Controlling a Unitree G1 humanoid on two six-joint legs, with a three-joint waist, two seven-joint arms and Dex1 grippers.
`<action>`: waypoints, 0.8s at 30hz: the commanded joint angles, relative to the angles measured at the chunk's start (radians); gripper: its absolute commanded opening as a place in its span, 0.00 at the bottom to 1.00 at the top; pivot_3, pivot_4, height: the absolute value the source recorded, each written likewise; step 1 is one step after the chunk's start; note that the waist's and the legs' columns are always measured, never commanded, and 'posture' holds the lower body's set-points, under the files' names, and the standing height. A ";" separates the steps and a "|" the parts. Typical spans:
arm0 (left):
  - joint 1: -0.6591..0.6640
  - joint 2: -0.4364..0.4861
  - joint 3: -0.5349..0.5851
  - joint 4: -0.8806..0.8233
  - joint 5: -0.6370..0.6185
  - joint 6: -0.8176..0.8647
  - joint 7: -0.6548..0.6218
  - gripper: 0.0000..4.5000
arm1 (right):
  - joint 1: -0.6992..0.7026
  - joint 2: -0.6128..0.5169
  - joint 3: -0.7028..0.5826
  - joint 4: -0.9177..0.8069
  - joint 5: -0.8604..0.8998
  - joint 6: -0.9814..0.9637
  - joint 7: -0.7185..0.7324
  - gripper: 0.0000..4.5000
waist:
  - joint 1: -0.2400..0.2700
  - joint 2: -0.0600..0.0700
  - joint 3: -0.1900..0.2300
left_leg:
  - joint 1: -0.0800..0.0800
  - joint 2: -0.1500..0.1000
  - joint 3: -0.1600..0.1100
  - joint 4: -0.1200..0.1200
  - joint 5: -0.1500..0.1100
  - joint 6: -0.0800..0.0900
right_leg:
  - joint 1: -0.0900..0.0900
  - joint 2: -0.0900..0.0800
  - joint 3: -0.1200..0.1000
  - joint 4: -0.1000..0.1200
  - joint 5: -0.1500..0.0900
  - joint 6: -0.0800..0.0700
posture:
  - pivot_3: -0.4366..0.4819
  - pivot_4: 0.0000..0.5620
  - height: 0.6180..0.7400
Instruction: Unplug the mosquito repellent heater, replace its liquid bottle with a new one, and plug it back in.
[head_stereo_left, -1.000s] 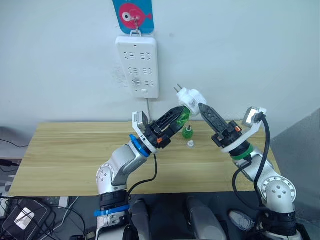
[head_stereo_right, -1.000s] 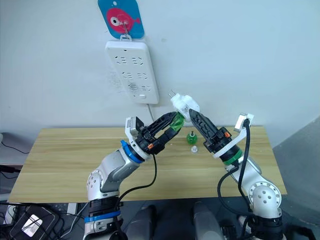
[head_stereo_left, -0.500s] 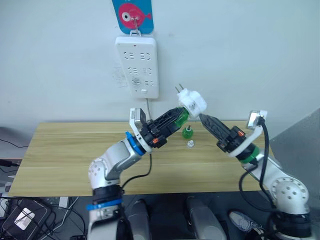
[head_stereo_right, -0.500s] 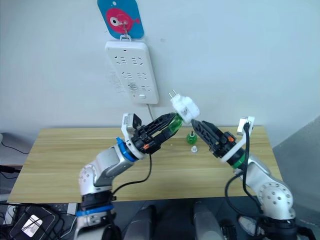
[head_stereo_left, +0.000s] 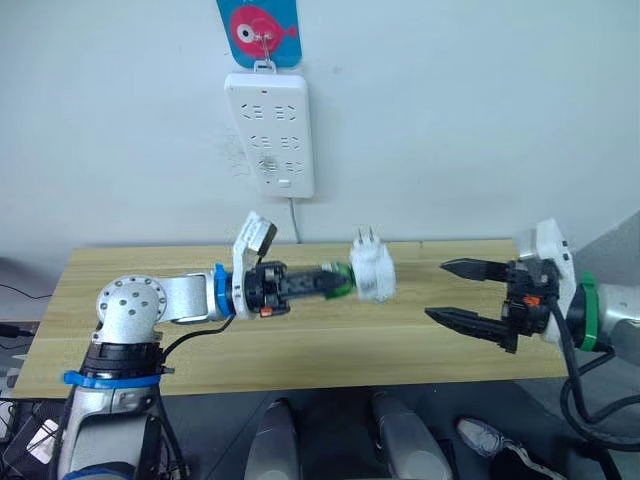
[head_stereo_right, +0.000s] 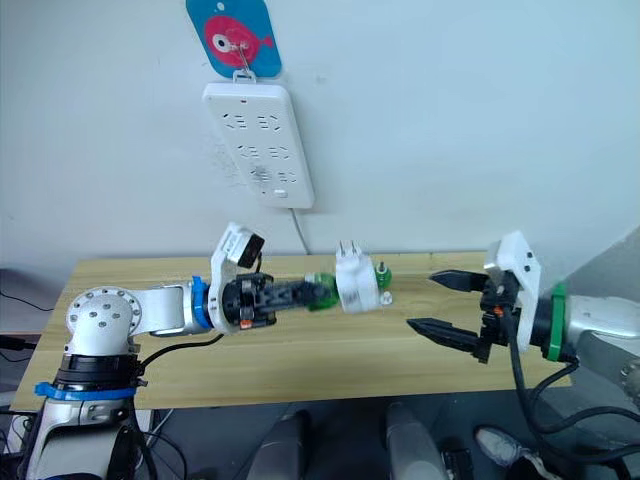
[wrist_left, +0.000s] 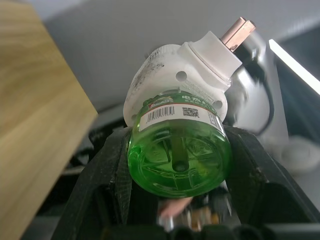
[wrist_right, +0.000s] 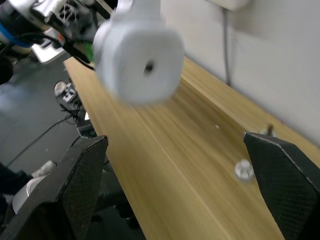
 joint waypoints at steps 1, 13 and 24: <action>0.004 0.013 -0.022 -0.042 0.067 -0.048 -0.123 0.51 | -0.051 -0.010 0.030 -0.010 -0.037 -0.014 0.049 1.00 | 0.000 0.000 0.000 | 0.000 0.000 0.000 0.000 0.000 0.000 | 0.000 0.000 0.000 0.000 0.000 0.000 | 0.33 0.45 0.96; 0.004 0.006 -0.040 -0.070 0.174 -0.082 -0.246 0.51 | -0.175 0.056 0.095 -0.003 0.070 0.100 0.046 1.00 | 0.003 0.000 0.000 | -0.001 0.000 0.000 0.000 0.000 0.000 | 0.000 0.000 0.000 -0.001 0.000 0.000 | 0.33 0.44 0.96; -0.008 -0.015 -0.042 -0.082 0.187 -0.078 -0.260 0.51 | -0.232 0.135 0.160 0.016 0.046 0.118 0.052 0.96 | 0.002 0.000 0.000 | -0.001 0.000 0.000 0.000 0.000 0.000 | 0.000 0.000 -0.001 -0.001 0.000 0.000 | 0.34 0.44 0.96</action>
